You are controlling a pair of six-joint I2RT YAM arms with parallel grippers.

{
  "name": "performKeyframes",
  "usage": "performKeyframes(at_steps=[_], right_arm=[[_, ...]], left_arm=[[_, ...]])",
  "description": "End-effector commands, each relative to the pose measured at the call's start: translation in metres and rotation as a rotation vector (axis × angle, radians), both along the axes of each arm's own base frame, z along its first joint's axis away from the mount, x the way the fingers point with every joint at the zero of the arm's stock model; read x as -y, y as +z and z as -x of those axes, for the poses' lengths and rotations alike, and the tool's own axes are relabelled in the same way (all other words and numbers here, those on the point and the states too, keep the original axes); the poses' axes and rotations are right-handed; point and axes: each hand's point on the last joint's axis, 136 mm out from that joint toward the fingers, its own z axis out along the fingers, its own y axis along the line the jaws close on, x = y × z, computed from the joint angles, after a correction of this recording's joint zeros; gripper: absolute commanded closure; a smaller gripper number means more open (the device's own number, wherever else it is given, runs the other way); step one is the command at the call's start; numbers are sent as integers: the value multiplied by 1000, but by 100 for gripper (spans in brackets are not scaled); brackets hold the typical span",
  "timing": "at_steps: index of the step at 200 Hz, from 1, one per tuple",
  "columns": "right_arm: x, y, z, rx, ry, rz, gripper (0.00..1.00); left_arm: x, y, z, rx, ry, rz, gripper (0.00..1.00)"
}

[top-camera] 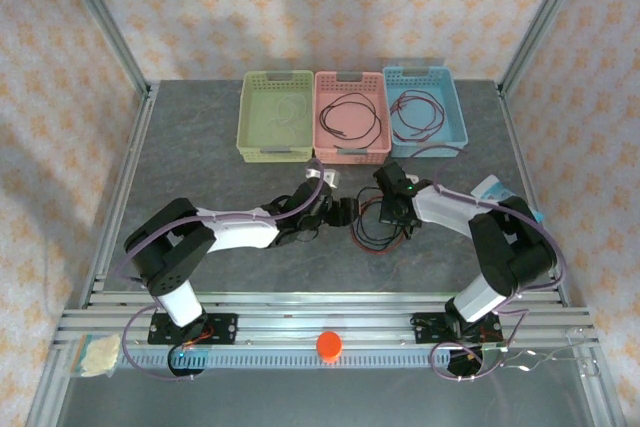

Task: Untangle the cables

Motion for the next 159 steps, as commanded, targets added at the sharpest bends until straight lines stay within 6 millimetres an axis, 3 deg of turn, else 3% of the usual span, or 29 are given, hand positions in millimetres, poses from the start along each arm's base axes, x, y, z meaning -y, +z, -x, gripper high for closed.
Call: performKeyframes(at_steps=[1,46,85,99,159], right_arm=[[0,13,-4,70,1,-10,100],[6,76,-14,271,31,-32,100],[6,115,-15,373,60,-60,100],[9,137,-15,439,55,-72,100],[17,208,-15,596,76,-70,100]], left_arm=[[-15,19,-13,54,43,0,31],[-24,50,-32,118,30,-8,30],[-13,72,-35,169,-23,26,30],[-12,78,-36,182,-29,37,30],[-24,112,-47,250,-17,50,30]])
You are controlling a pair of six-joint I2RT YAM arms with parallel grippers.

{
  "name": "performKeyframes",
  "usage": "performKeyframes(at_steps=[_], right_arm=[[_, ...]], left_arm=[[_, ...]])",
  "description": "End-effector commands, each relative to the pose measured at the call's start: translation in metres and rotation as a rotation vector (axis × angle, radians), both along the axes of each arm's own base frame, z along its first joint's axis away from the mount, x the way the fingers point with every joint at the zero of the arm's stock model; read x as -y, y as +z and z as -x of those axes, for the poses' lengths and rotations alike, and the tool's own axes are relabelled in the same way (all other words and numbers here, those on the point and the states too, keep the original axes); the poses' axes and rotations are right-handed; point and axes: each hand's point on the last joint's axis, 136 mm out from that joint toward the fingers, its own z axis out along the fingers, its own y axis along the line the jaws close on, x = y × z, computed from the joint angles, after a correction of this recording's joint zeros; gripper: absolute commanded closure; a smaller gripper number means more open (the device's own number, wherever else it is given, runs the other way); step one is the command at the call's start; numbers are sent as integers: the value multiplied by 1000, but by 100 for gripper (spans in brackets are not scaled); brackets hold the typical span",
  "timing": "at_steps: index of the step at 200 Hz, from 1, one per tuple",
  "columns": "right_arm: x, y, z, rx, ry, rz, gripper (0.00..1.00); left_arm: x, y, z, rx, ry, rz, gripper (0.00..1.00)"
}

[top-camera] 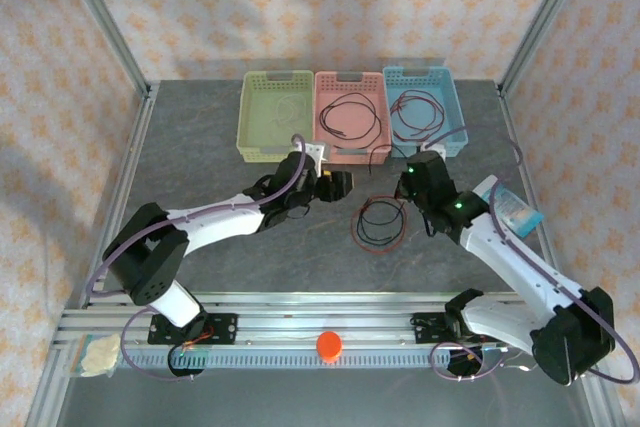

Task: Untangle the cables

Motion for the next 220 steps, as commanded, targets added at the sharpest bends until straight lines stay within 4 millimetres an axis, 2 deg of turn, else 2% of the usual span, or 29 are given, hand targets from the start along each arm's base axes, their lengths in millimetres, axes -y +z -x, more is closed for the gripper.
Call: performKeyframes(at_steps=[1,52,96,136,151,168,187,220], right_arm=[[8,36,1,76,-7,39,100],[21,90,7,197,-26,46,100],[32,122,12,245,-49,71,100],[33,157,18,309,-30,61,100],[34,171,20,337,-26,60,100],[37,189,23,378,-31,52,100],[40,206,26,416,-36,44,100],[41,230,27,470,-37,31,100]], left_arm=[[-2,37,-7,78,-14,17,30],[-12,67,-13,124,8,38,30],[-19,85,-16,153,22,59,30],[-22,94,-20,168,19,68,30],[-21,95,-19,174,5,56,30],[-9,93,-12,185,-87,61,30],[0,79,-5,161,-154,58,31],[24,52,20,125,-282,63,31]])
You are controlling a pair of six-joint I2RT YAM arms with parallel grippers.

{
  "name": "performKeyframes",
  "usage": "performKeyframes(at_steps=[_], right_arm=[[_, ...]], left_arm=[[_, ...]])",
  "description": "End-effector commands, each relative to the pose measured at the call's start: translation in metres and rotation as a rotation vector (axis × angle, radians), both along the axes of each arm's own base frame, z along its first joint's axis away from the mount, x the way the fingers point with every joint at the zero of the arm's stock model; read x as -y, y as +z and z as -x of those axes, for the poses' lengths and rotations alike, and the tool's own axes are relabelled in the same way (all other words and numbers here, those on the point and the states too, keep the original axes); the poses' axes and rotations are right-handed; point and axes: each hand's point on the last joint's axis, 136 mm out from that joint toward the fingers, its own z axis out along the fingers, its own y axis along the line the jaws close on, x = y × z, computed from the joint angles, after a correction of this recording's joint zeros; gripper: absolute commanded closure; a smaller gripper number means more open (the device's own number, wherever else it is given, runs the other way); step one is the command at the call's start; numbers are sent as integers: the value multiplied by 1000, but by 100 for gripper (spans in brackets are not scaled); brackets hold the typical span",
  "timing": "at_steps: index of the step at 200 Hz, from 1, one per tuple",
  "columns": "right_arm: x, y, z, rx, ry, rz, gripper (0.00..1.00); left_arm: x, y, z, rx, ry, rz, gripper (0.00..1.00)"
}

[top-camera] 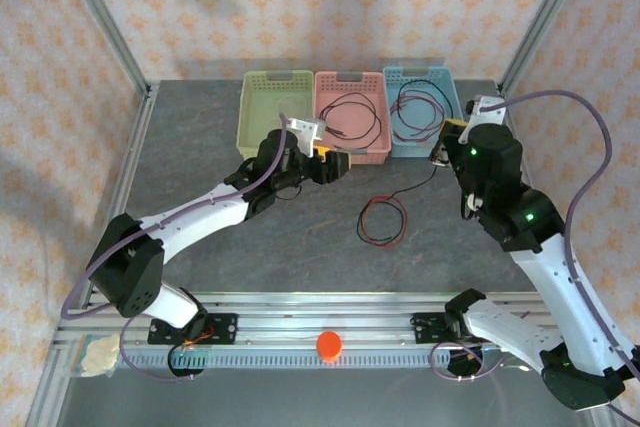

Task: Untangle the cables

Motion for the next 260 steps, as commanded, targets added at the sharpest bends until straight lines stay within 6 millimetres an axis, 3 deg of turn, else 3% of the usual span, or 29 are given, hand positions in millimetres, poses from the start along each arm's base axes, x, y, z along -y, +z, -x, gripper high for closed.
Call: performKeyframes(at_steps=[1,76,118,175,205,233,237,260], right_arm=[[7,24,5,56,-19,10,100],[8,68,10,154,-14,-40,100],[2,67,5,148,4,-48,100],[1,62,6,136,13,-61,100],[-2,63,8,140,34,-78,100],[-2,68,12,151,44,-91,100],[-2,69,12,155,43,-93,100],[2,80,19,187,43,-110,100]], left_arm=[[24,-18,22,-1,-141,-9,31],[77,-74,60,-71,-291,-60,30],[107,-84,84,-93,-372,-15,28],[123,-77,72,-76,-343,26,22],[122,-96,45,-106,-219,-42,24],[125,-100,27,-116,-145,-61,27],[124,-116,23,-138,-125,-91,28],[118,-142,8,-194,-43,-191,34]])
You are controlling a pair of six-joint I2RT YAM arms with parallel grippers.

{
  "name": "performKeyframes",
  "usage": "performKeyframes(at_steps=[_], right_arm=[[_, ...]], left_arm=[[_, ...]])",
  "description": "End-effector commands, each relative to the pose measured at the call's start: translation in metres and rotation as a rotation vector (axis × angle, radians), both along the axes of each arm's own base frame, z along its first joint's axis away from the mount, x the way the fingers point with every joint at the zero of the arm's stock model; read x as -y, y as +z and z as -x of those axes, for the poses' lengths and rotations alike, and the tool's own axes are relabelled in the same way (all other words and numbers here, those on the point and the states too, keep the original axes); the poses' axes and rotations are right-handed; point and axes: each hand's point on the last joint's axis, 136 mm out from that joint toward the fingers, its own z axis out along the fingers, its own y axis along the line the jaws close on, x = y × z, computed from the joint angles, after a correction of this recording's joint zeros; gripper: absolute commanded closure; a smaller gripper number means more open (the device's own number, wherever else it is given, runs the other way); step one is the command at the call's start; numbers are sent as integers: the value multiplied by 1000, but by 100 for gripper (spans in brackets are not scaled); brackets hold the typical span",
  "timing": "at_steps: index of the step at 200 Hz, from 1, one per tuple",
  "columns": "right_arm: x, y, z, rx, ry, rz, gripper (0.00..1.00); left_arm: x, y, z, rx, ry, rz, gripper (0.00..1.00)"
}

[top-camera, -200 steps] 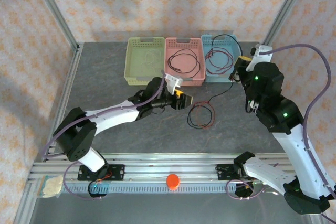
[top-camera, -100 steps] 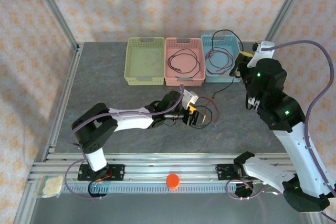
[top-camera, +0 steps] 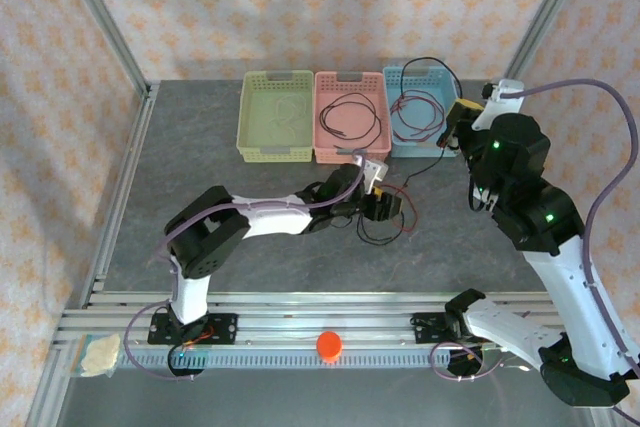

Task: Untangle the cables

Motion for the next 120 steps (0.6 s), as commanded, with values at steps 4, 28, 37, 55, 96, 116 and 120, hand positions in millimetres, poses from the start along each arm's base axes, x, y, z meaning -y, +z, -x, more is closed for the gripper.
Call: performKeyframes(at_steps=[4,28,37,55,96,116,120], right_arm=[[4,28,14,82,12,-54,100],[8,38,19,103,7,-53,100],[10,40,20,106,2,-50,100],[12,41,21,112,-4,-50,100],[12,46,22,129,-4,-61,100],[18,51,26,149,-22,-64,100],[18,52,26,150,-25,-64,100]], left_arm=[[-12,-31,-21,-52,123,-128,35],[-18,-45,-20,-79,147,-147,40],[-22,-47,-19,-82,155,-154,42],[-29,-49,-16,-82,168,-162,43],[-47,-49,-15,-78,212,-181,63],[-55,-52,-15,-89,229,-184,69],[-55,-52,-14,-89,229,-183,70]])
